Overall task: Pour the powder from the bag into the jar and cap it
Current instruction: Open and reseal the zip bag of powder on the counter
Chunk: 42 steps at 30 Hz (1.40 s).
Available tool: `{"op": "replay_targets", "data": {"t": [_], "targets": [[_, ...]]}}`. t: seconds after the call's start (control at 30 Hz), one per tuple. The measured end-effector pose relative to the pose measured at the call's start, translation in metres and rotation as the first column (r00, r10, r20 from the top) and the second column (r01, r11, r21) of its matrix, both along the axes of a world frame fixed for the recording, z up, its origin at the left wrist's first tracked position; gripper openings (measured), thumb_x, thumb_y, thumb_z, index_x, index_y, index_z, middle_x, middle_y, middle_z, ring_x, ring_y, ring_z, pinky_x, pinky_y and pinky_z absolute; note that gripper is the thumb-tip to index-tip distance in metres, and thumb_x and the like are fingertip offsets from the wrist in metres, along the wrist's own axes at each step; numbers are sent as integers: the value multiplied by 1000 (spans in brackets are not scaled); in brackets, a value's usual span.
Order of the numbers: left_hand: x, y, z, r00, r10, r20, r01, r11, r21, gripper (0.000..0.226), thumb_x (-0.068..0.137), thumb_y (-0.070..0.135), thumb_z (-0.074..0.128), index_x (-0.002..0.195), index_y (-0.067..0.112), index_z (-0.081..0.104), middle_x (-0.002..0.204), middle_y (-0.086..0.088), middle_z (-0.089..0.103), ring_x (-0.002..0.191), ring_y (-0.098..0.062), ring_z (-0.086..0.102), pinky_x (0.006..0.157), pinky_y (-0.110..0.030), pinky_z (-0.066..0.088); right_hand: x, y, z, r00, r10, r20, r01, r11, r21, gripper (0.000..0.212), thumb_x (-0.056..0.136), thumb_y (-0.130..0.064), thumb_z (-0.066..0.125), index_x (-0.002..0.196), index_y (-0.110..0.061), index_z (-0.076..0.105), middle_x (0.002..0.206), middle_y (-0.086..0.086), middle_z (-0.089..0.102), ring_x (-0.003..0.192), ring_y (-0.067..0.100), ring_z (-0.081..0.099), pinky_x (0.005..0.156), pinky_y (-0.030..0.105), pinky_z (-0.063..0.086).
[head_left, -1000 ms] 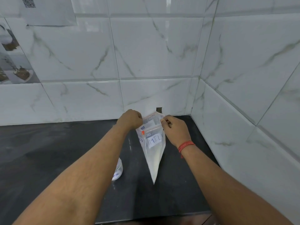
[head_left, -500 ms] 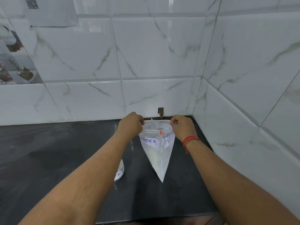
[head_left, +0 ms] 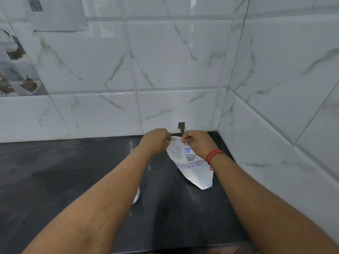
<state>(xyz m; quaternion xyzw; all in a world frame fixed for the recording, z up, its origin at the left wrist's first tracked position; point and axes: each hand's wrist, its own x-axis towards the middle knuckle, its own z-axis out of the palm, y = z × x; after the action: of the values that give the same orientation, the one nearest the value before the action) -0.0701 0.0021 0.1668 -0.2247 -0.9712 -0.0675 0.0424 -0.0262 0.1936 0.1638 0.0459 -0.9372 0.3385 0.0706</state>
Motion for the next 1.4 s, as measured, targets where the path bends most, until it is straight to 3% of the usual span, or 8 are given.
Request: {"op": "replay_targets", "data": {"t": [0.1, 0.23, 0.43, 0.7, 0.9, 1.13, 1.23, 1.4], "targets": [[2, -2, -10, 999, 29, -17, -28, 999, 37, 37, 94, 8, 55, 128, 18, 67, 128, 0, 61, 113, -26, 61, 85, -38, 52, -2, 7, -2, 996, 23, 88, -46, 962, 269, 22, 91, -10, 62, 102, -28, 69, 116, 1, 67, 101, 24, 63, 92, 34, 52], [0, -3, -17, 998, 61, -25, -57, 991, 124, 45, 87, -2, 54, 128, 13, 65, 130, -3, 59, 112, -27, 58, 85, -40, 54, -2, 18, -4, 973, -45, 226, -64, 888, 456, 49, 90, -10, 57, 132, -34, 56, 129, 4, 56, 106, 26, 61, 88, 35, 52], [2, 0, -21, 983, 99, -158, -90, 994, 59, 48, 87, -4, 54, 131, 15, 62, 129, 0, 54, 110, -25, 52, 67, -36, 50, -12, 18, -10, 983, -111, 149, 32, 890, 454, 51, 91, -15, 55, 137, -37, 54, 130, 4, 64, 109, 28, 63, 94, 39, 53], [-11, 4, -24, 977, 164, -135, -125, 959, 256, 43, 91, 1, 56, 134, 2, 56, 131, -12, 49, 114, -29, 50, 80, -36, 53, -52, 7, -1, 999, -20, 34, 10, 957, 291, 54, 97, -8, 53, 149, -18, 43, 138, 16, 58, 122, 33, 56, 101, 35, 43], [10, -7, -69, 985, 171, -35, -152, 941, 303, 56, 96, 16, 63, 147, 4, 42, 141, -13, 40, 128, -30, 43, 97, -43, 54, -42, 6, -41, 998, 66, 15, -68, 933, 354, 53, 96, -12, 54, 148, -15, 43, 131, 20, 53, 120, 37, 50, 102, 39, 41], [64, -19, -140, 976, 206, 66, -214, 965, 150, 25, 94, 5, 53, 118, 6, 60, 127, -7, 47, 112, -29, 51, 71, -46, 57, 14, 8, -121, 988, 98, 115, -139, 893, 428, 40, 93, -4, 53, 131, -14, 61, 131, 9, 51, 123, 28, 47, 100, 37, 49], [75, -19, -153, 979, 187, 81, -197, 971, 134, 22, 96, 10, 54, 114, 9, 66, 124, -5, 51, 111, -28, 52, 70, -46, 58, 30, 11, -138, 987, 78, 140, -129, 903, 410, 29, 88, -3, 53, 110, -15, 68, 126, 6, 49, 119, 27, 49, 92, 32, 50], [84, -22, -160, 980, 157, 125, -175, 972, 154, 26, 96, 14, 53, 117, 13, 69, 124, -4, 54, 113, -27, 54, 77, -45, 58, 45, 12, -144, 989, 13, 149, -60, 947, 315, 25, 90, -9, 61, 107, -21, 75, 132, 4, 54, 127, 25, 46, 100, 36, 50]]}}
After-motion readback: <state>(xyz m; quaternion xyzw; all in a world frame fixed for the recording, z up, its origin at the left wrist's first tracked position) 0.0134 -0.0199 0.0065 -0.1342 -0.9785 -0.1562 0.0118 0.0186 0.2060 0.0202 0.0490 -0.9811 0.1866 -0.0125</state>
